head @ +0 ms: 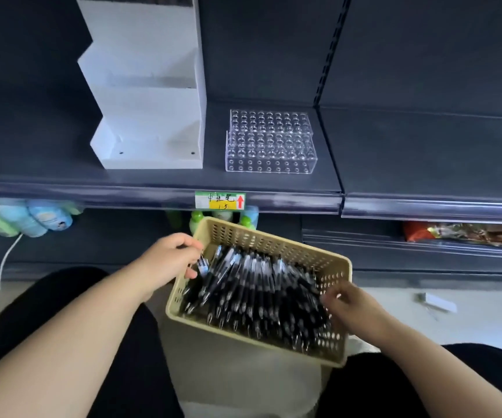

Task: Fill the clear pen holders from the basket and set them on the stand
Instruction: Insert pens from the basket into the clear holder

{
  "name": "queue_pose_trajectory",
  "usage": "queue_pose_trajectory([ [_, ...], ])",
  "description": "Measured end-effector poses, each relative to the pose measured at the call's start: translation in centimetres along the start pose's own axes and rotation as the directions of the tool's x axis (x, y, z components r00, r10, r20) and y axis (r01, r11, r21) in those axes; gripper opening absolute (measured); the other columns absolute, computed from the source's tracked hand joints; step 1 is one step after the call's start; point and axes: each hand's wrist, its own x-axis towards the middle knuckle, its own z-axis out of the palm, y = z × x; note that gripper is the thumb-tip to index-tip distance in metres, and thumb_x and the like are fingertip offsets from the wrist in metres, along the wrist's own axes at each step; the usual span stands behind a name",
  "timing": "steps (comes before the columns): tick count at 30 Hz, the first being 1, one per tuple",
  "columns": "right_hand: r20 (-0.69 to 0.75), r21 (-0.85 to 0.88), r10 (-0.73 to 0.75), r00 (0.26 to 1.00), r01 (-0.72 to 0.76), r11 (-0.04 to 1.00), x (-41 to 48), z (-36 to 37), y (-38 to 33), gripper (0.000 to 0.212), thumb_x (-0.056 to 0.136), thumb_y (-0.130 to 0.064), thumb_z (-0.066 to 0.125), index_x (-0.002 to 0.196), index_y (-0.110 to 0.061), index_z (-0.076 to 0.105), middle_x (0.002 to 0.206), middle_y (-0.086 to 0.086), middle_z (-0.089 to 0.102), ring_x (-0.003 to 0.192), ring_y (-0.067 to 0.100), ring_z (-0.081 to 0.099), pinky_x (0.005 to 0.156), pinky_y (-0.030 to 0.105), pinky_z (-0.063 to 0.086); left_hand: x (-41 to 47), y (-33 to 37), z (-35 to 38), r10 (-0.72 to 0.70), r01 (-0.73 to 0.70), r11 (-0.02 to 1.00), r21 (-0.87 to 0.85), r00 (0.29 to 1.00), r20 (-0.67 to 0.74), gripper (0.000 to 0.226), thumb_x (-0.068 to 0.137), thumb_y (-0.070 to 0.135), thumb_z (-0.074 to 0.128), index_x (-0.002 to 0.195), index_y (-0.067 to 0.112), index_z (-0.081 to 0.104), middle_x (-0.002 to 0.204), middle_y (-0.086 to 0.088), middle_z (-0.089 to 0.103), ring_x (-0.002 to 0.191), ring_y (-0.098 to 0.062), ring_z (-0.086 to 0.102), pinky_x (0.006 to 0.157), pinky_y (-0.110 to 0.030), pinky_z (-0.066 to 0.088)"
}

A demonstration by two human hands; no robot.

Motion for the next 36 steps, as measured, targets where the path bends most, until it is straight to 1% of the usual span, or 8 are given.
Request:
queue_pose_trajectory([
  [3,-0.071,0.027,0.008,0.997,-0.006,1.0,-0.2,0.1,0.2,0.014,0.087,-0.038,0.056,0.089,-0.024,0.054,0.071,0.0,0.063,0.06,0.014,0.059,0.057,0.024,0.045,-0.3,0.0,0.5,-0.005,0.005,0.999,-0.034,1.0,0.012,0.015,0.088,0.016,0.054,0.096,0.023,0.065,0.102,-0.004,0.067,0.08,-0.018,0.07,0.067,-0.025,0.043],
  [7,-0.096,0.012,-0.031,0.995,0.032,0.999,-1.1,-0.2,-0.1,0.016,0.088,-0.042,0.053,0.095,-0.028,0.053,0.08,-0.002,0.064,0.066,0.014,0.063,0.061,0.026,0.048,-1.0,-1.0,1.3,-0.044,0.04,0.994,-0.106,0.999,-0.031,0.02,0.089,0.01,0.05,0.093,0.021,0.066,0.102,-0.006,0.067,0.086,-0.024,0.069,0.091,-0.039,0.043],
  [10,-0.077,0.049,-0.061,0.995,0.065,0.997,-2.3,-0.6,0.4,0.017,0.088,-0.042,0.053,0.097,-0.028,0.053,0.079,-0.004,0.063,0.061,0.011,0.062,0.055,0.023,0.045,-2.2,-2.5,2.1,-0.103,0.087,0.961,-0.262,0.994,-0.047,0.021,0.091,0.01,0.047,0.096,0.019,0.065,0.104,-0.012,0.068,0.088,-0.027,0.068,0.087,-0.039,0.043],
  [13,-0.06,0.02,-0.075,0.995,0.076,0.997,-2.9,-1.1,0.9,0.019,0.087,-0.045,0.052,0.097,-0.029,0.053,0.08,-0.004,0.063,0.064,0.011,0.062,0.06,0.024,0.047,-3.6,-3.8,3.3,-0.126,0.091,0.94,-0.328,0.988,-0.087,0.021,0.092,0.009,0.044,0.097,0.018,0.063,0.104,-0.013,0.069,0.088,-0.027,0.068,0.077,-0.034,0.042],
  [20,-0.041,-0.036,-0.077,0.996,0.075,0.997,-1.9,-0.5,-0.3,0.02,0.086,-0.046,0.052,0.097,-0.03,0.052,0.098,0.002,0.058,0.059,0.014,0.061,0.04,0.016,0.037,-6.4,-5.2,2.7,-0.154,0.087,0.902,-0.422,0.98,-0.127,0.023,0.093,0.003,0.04,0.1,0.011,0.061,0.105,-0.022,0.066,0.091,-0.035,0.066,0.081,-0.042,0.05],
  [26,-0.016,-0.002,-0.118,0.993,0.118,0.993,-1.1,1.0,-1.7,0.02,0.087,-0.046,0.051,0.098,-0.03,0.051,0.087,0.005,0.062,0.069,0.017,0.059,0.067,0.03,0.049,-5.1,-3.2,0.0,-0.15,0.092,0.947,-0.309,0.974,-0.168,0.021,0.092,0.005,0.045,0.098,0.014,0.064,0.104,-0.012,0.068,0.092,-0.028,0.067,0.095,-0.046,0.047],
  [31,-0.007,-0.125,-0.068,0.998,0.067,0.99,0.5,0.6,-1.8,0.021,0.088,-0.05,0.048,0.099,-0.032,0.05,0.089,0.001,0.061,0.068,0.008,0.059,0.054,0.022,0.04,-2.0,-1.4,0.8,-0.174,0.108,0.949,-0.297,0.963,-0.206,0.02,0.09,0.005,0.049,0.088,0.018,0.065,0.105,-0.005,0.066,0.091,-0.024,0.065,0.09,-0.04,0.047],
  [36,-0.097,-0.144,-0.007,0.995,-0.007,0.989,2.8,-2.2,-3.2,0.028,0.087,-0.053,0.047,0.094,-0.027,0.052,0.093,0.01,0.061,0.081,0.027,0.06,0.07,0.031,0.045,-1.2,-0.8,1.7,-0.176,0.121,0.94,-0.319,0.973,-0.151,0.019,0.09,0.007,0.049,0.089,0.019,0.064,0.106,-0.004,0.064,0.092,-0.024,0.066,0.092,-0.044,0.047],
])
